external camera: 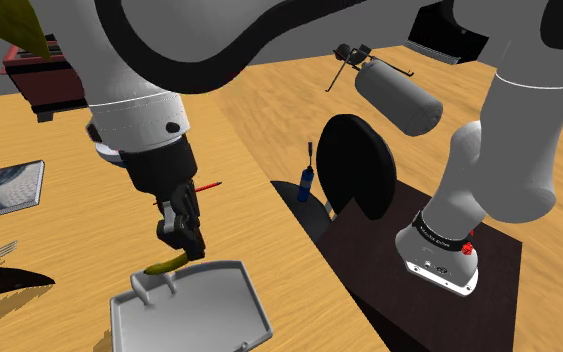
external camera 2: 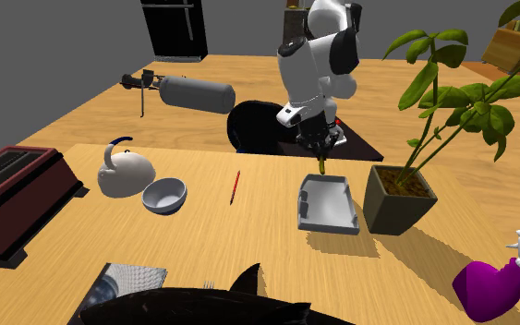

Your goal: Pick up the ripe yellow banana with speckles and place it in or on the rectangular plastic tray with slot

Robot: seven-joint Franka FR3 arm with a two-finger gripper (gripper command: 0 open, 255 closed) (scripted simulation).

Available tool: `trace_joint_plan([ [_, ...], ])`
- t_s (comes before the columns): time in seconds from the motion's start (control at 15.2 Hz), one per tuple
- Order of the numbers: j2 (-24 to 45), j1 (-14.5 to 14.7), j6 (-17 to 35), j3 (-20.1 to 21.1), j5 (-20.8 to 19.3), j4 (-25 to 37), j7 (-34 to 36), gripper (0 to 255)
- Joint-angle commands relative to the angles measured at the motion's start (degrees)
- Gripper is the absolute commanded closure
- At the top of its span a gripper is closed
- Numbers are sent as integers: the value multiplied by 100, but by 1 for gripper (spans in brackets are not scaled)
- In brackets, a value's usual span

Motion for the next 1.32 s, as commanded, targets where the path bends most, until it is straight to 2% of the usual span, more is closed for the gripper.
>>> trace_joint_plan([
  [0.0, 40, 188, 139, 108, 5, -15, 273, 255],
  [0.92, 347, 235, 1093, 78, -44, -703, 59, 255],
  [1.25, 347, 235, 1093, 78, -44, -703, 59, 255],
])
